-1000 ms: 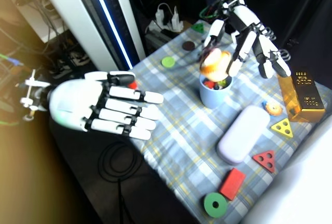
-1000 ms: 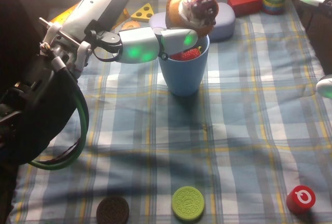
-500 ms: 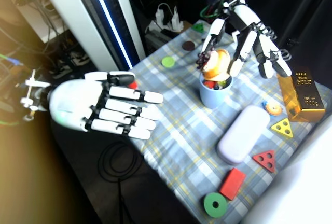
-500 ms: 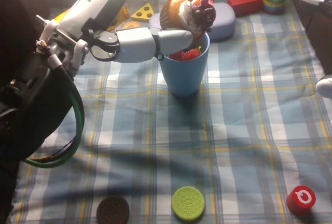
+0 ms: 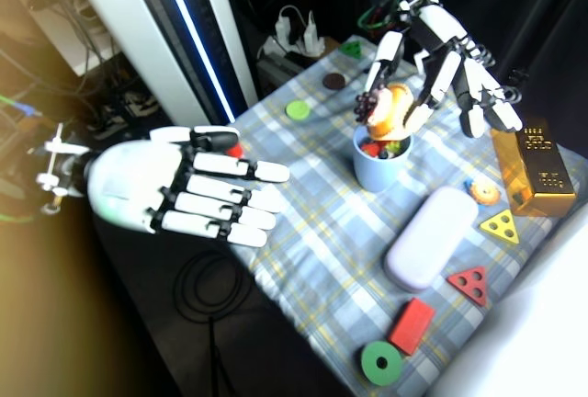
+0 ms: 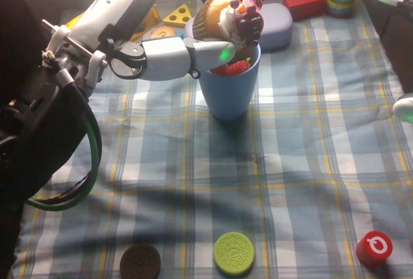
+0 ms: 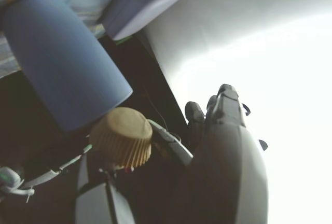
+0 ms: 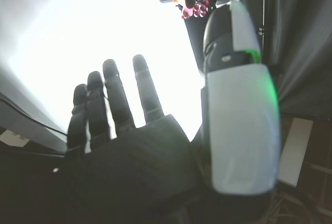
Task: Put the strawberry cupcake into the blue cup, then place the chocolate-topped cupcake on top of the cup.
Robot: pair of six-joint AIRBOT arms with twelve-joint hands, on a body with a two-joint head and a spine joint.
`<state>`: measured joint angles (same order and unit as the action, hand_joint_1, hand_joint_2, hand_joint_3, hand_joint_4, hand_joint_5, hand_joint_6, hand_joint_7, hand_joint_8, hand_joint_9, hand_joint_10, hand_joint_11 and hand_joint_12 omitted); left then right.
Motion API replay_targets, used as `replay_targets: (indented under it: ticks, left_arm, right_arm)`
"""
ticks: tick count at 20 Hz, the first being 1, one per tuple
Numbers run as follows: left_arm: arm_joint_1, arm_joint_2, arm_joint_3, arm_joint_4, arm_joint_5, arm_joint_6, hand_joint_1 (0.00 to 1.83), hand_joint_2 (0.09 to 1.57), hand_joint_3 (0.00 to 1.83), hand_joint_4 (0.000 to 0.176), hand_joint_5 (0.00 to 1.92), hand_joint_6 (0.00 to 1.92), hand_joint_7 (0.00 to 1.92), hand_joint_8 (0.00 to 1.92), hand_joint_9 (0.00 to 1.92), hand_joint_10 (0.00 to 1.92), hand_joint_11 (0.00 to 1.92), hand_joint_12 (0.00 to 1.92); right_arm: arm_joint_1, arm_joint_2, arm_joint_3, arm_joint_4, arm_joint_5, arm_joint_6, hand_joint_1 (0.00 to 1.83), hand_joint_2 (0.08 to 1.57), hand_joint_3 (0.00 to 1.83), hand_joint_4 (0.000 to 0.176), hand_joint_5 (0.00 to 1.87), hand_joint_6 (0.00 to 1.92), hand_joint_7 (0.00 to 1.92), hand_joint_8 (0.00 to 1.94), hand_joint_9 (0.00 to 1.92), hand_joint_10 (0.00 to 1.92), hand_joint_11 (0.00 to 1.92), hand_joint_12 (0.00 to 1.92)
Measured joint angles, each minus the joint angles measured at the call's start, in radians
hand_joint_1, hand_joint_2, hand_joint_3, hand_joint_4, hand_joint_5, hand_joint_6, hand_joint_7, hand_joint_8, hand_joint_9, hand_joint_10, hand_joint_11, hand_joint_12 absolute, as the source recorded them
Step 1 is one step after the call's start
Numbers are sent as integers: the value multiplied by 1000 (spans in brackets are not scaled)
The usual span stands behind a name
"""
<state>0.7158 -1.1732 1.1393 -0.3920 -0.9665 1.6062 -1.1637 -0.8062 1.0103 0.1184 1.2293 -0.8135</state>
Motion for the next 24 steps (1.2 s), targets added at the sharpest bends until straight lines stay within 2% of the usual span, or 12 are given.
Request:
replay_targets:
  ticks: [1, 2, 3, 4, 7, 9, 12, 13, 18, 22, 23, 24]
  left_arm:
    - [0, 0, 0, -1, 2, 0, 957, 1152, 7, 176, 877, 1128, 323, 7, 81, 3, 0, 0]
    - [0, 0, 0, -1, 2, 0, 741, 1049, 0, 176, 834, 477, 326, 5, 84, 3, 0, 0]
    - [0, 0, 0, -2, 2, 0, 713, 983, 0, 176, 893, 54, 317, 1, 69, 1, 0, 0]
    - [0, 0, 0, -2, 2, 0, 723, 965, 0, 176, 901, 29, 322, 3, 74, 3, 0, 0]
    - [0, 0, 0, -2, 3, 0, 739, 941, 0, 176, 902, 16, 323, 1, 73, 2, 0, 0]
    - [0, 0, 0, -2, 3, 0, 656, 914, 0, 174, 866, 0, 315, 6, 62, 11, 0, 0]
    - [0, 3, -2, 0, 2, 0, 639, 889, 0, 176, 855, 0, 317, 5, 59, 6, 0, 0]
    - [0, 5, -2, 0, 1, 0, 619, 898, 0, 176, 850, 0, 327, 7, 71, 9, 0, 0]
    - [3, 11, -6, -3, 1, 0, 546, 914, 6, 176, 836, 2, 315, 1, 63, 2, 0, 0]
    - [3, 17, -13, -3, 1, 0, 440, 909, 0, 176, 814, 0, 326, 3, 98, 12, 0, 0]
    - [4, 21, -18, -3, -5, 0, 321, 926, 7, 131, 472, 0, 277, 0, 110, 13, 0, 0]
    - [8, 32, -27, 1, -10, 0, 269, 951, 16, 88, 396, 0, 223, 0, 84, 2, 0, 0]
  right_arm:
    - [0, 0, 0, 0, 0, 0, 183, 1030, 0, 84, 120, 2, 236, 4, 154, 2, 3, 164]
    - [0, 0, 0, 0, 0, 0, 200, 1033, 0, 92, 112, 1, 220, 3, 134, 2, 0, 113]
    - [0, 0, 0, 0, 0, 0, 205, 1031, 0, 88, 121, 4, 229, 6, 141, 6, 15, 115]
    - [0, 0, 0, 0, 0, 0, 196, 1031, 0, 76, 104, 1, 222, 2, 136, 3, 2, 113]
    - [0, 0, 0, 0, 0, 0, 177, 1030, 0, 70, 115, 4, 231, 4, 155, 8, 20, 131]
    - [0, 0, 0, 0, 0, 1, 179, 1028, 0, 86, 123, 2, 239, 2, 150, 2, 4, 144]
    - [0, 0, 0, 0, 0, 1, 170, 1029, 0, 86, 128, 4, 254, 6, 171, 9, 31, 166]
    - [0, 0, 0, 0, 0, 1, 179, 1023, 0, 101, 116, 0, 234, 1, 151, 1, 5, 159]
    - [0, 0, 0, 0, 0, 4, 199, 1023, 0, 85, 124, 2, 233, 1, 155, 0, 0, 204]
    - [0, 0, 0, 0, 0, 4, 182, 1021, 0, 91, 118, 0, 219, 0, 145, 0, 0, 197]
    - [0, 0, 0, 0, 0, 4, 177, 1026, 1, 74, 120, 1, 221, 1, 149, 2, 0, 198]
    - [0, 0, 2, -1, 0, 4, 180, 1026, 1, 79, 119, 0, 221, 1, 146, 1, 0, 197]
